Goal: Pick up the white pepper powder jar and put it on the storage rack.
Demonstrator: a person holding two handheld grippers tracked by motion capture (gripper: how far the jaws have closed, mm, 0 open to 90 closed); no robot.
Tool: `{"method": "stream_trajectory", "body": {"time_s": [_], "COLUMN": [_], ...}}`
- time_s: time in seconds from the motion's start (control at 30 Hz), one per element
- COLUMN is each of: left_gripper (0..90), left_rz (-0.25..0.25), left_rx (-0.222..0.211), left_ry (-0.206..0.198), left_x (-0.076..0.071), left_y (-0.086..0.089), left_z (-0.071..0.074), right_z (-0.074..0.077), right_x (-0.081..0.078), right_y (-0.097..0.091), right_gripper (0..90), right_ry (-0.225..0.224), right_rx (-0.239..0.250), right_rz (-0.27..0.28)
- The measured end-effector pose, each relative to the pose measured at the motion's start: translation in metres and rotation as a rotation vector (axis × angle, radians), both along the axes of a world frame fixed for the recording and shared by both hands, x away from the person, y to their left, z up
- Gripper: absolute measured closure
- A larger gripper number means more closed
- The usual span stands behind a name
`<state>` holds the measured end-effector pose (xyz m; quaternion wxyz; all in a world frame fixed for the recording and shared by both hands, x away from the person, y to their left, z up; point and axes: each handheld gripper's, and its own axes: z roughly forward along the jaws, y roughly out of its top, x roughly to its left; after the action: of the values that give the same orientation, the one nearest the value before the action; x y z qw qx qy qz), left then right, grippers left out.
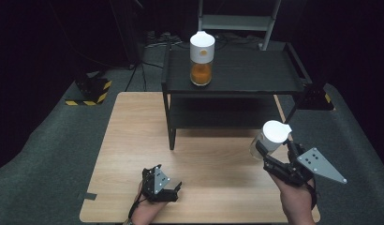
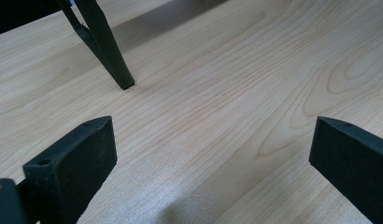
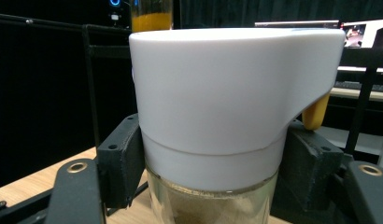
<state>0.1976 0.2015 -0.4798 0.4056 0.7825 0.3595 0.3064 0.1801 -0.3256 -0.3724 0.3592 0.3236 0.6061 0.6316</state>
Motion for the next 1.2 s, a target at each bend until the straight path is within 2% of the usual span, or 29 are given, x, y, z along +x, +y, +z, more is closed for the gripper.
{"method": "stream_trajectory", "body": {"time_s": [0.47,0.63,0.83,1.2], "left_gripper": [1.1,1.1,1.0,1.1], "left_rz": [-0.001,-0.001,-0.001,-0.004], "left_rx": [0.001,-0.004,-0.005,-0.008], "left_ry": [0.001,0.001,0.001,0.002], "left_x": [0.0,0.0,0.0,0.001], "left_y": [0.0,0.001,0.001,0.002], "left_z": [0.0,0.0,0.0,0.0], "right_z": [0.024,0.034,0.048,0.066], "right_x": [0.007,0.009,0.011,0.019], "right_y": [-0.002,-0.001,0.003,0.004], "right_gripper": [30.1,30.1,30.1,30.1], "right_ry": [-0.019,-0.042,-0.068,-0.08], "right_rx": [0.031,0.044,0.034,0.044], "right_rz": [-0.021,-0.028,-0.037,-0.059]}}
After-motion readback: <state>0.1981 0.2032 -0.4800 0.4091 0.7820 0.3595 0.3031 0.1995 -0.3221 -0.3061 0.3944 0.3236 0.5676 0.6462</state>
